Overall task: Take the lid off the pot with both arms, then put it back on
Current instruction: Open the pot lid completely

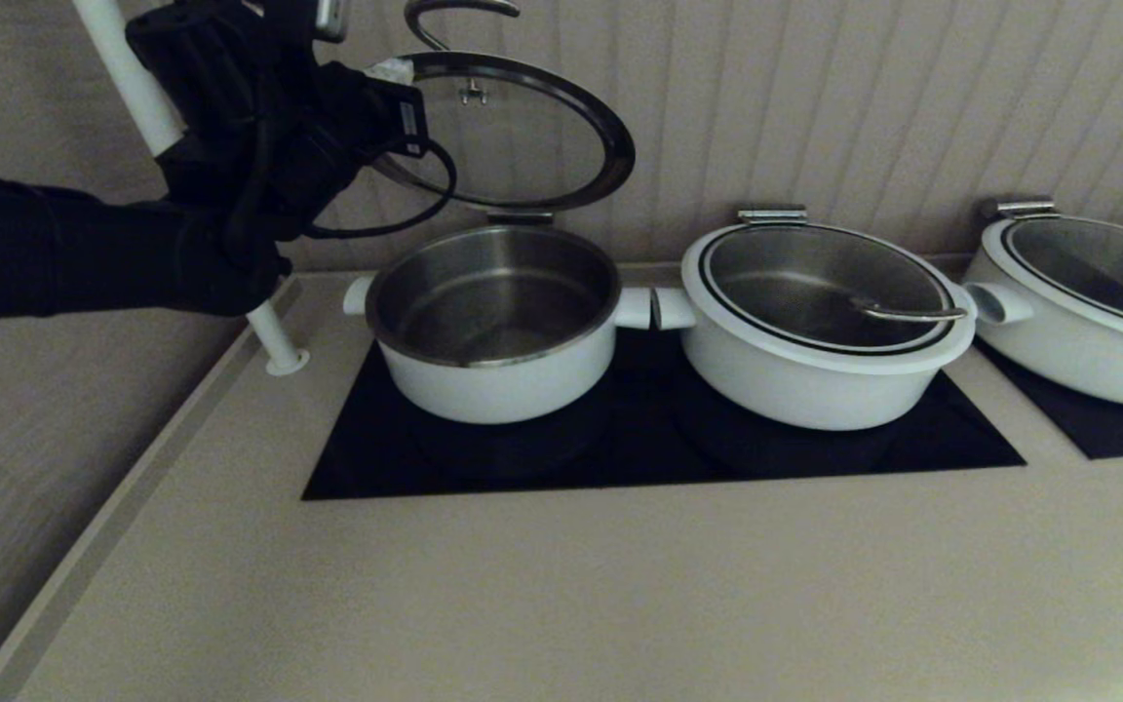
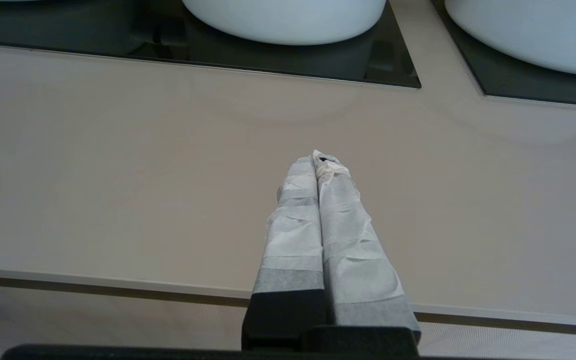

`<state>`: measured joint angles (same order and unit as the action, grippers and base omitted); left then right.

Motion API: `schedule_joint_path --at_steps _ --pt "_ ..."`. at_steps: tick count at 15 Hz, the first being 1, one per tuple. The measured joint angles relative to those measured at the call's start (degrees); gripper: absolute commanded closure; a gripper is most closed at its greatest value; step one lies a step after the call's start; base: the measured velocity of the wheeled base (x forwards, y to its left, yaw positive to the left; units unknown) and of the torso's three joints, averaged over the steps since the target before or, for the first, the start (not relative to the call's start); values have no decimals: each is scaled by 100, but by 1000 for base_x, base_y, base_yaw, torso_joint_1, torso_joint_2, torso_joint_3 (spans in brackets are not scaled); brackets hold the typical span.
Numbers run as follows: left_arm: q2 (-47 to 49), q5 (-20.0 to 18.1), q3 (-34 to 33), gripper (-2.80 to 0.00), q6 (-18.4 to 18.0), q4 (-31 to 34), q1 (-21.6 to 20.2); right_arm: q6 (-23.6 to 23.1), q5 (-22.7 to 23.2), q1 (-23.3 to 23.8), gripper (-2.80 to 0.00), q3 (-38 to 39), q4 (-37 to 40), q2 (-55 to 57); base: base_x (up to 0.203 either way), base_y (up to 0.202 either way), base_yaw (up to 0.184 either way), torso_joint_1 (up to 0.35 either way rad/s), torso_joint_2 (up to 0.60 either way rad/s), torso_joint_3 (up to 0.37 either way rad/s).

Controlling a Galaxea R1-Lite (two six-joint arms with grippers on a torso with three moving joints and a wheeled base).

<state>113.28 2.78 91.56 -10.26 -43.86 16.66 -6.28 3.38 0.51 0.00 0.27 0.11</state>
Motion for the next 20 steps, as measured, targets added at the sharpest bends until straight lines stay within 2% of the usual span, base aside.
schedule_joint_path --at_steps 6,13,20 --pt "203 6 122 0 88 1 -5 0 0 1 0 0 -2 0 0 0 0 0 0 0" --pt "844 27 1341 0 93 40 -7 0 1 1 0 0 -2 0 0 0 0 0 0 0" --pt "935 33 1307 0 79 76 -27 0 1 1 0 0 0 -1 0 0 0 0 0 0"
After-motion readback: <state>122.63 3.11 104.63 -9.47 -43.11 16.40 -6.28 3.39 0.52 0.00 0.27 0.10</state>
